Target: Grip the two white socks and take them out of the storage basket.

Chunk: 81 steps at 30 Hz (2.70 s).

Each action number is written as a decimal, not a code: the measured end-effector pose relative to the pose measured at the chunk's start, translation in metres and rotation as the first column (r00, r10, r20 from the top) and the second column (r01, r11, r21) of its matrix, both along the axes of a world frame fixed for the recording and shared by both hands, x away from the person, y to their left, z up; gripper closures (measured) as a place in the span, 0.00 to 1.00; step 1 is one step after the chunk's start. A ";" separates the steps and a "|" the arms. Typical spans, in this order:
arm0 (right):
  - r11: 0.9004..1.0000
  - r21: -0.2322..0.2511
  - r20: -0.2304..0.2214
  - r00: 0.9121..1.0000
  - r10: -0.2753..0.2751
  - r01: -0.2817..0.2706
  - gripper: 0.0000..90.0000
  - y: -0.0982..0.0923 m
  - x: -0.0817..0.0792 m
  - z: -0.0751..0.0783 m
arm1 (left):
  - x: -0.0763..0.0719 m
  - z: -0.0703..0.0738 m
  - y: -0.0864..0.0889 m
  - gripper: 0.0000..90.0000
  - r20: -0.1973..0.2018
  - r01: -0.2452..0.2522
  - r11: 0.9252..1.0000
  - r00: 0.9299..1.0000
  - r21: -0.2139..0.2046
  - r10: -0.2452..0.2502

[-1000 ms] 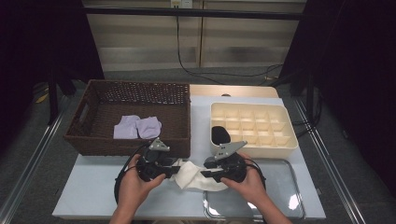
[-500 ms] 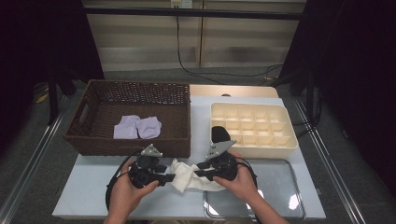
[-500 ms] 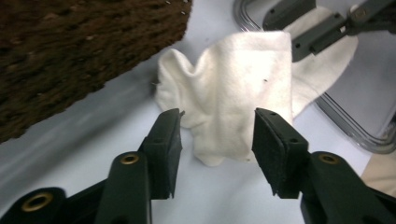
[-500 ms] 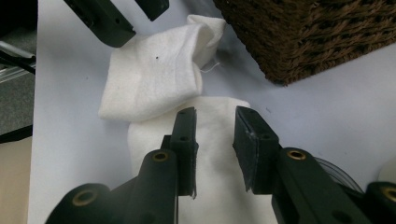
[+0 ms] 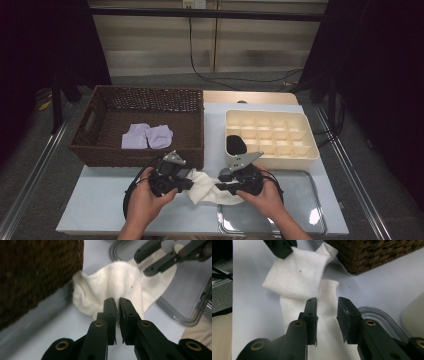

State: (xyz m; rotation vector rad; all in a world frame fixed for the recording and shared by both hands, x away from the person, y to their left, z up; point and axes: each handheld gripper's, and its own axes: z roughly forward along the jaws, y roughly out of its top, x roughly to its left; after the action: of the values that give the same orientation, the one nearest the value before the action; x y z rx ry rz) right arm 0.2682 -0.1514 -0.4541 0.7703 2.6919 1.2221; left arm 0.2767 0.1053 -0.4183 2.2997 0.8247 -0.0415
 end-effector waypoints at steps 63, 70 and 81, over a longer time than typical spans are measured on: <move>0.995 0.004 -0.035 0.995 -0.098 0.098 0.94 -0.038 0.015 -0.008 | 0.015 -0.025 -0.036 0.69 0.084 0.016 0.998 0.996 -0.053 -0.011; 0.993 0.026 -0.026 0.993 -0.115 0.115 0.89 -0.048 0.006 -0.002 | 0.013 -0.022 -0.047 0.79 0.083 0.051 0.998 0.995 -0.031 -0.048; 0.994 0.075 0.018 0.996 -0.084 0.083 0.70 -0.025 -0.011 0.031 | 0.005 -0.013 -0.060 0.92 0.052 0.084 0.996 0.995 -0.033 -0.082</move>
State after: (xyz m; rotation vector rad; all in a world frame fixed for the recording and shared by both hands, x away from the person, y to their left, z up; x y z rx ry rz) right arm 0.2571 -0.1766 -0.4230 0.8645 2.5824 1.3087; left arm 0.2819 0.0458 -0.4310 2.2912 0.6971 -0.0346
